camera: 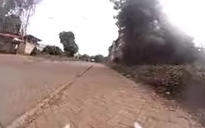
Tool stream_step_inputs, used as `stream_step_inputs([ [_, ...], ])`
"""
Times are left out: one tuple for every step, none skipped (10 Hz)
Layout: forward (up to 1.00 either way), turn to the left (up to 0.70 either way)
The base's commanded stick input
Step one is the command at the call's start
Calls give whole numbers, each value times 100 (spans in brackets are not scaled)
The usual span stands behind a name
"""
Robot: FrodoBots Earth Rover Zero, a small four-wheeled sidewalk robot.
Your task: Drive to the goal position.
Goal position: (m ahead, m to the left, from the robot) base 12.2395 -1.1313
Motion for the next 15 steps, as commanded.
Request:
stream_step_inputs([
  [50,0],
  [50,0],
  [50,0],
  [50,0],
  [50,0],
  [50,0],
  [50,0],
  [50,0],
  [50,0],
  [50,0],
  [50,0],
  [50,0],
  [50,0],
  [50,0],
  [50,0],
])
